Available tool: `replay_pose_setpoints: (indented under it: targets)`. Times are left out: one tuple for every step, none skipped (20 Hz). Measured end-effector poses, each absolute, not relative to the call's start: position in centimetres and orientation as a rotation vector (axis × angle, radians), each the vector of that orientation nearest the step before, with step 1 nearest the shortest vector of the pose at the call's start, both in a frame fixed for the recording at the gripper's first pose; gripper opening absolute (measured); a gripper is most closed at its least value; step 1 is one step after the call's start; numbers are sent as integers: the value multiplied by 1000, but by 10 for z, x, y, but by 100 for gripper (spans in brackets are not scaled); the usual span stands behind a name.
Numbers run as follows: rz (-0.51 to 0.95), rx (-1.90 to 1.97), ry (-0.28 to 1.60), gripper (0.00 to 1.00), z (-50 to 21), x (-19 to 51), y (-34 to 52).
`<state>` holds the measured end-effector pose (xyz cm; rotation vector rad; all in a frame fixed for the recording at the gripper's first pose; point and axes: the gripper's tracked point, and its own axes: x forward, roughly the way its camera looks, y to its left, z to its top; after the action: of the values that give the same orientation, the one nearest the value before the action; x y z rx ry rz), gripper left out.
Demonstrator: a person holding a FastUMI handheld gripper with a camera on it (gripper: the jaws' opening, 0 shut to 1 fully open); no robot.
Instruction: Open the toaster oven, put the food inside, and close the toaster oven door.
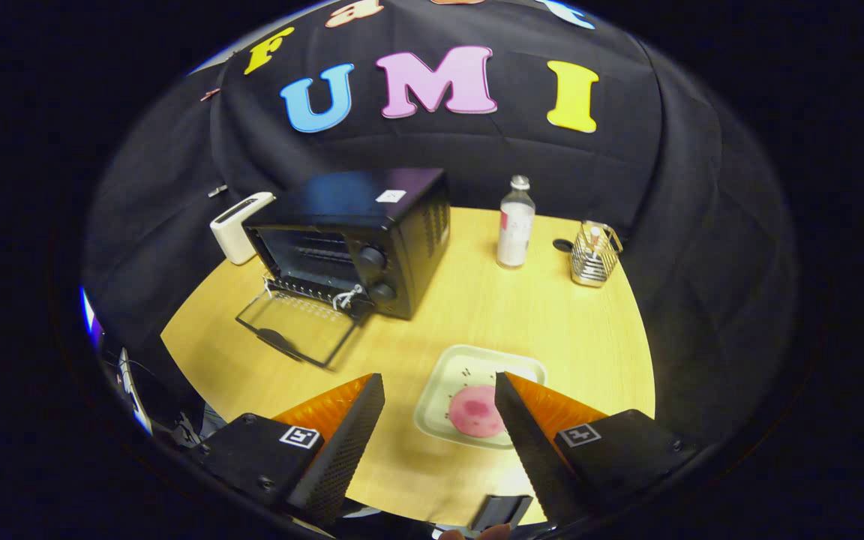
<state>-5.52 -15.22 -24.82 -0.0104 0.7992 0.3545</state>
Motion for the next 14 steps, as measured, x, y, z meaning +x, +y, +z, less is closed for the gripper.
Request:
replay_pose_setpoints:
  targets:
    - [352,-4,829,99,-259,-55,-163]
    - [350,5,857,100,-268,-53,-174]
    - [347,14,886,100,-279,-52,-183]
    - [345,26,920,100,-290,-50,-191]
    - [345,41,952,100,-299,-49,-200]
    - [347,57,985,100,-310,-46,-204]
    - [353,76,1016,100,-320,-43,-207]
    - [366,94,1047,98,-329,-40,-209]
    - [379,109,1078,99,-337,-39,-211]
    - [390,125,1110,98,-345,-38,-213]
    - [404,144,1135,98,-353,-37,-213]
    - [411,161,1159,99,-359,-34,-213]
    - [407,179,1180,98,-365,-31,-216]
    - [396,201,1199,98,-371,-27,-218]
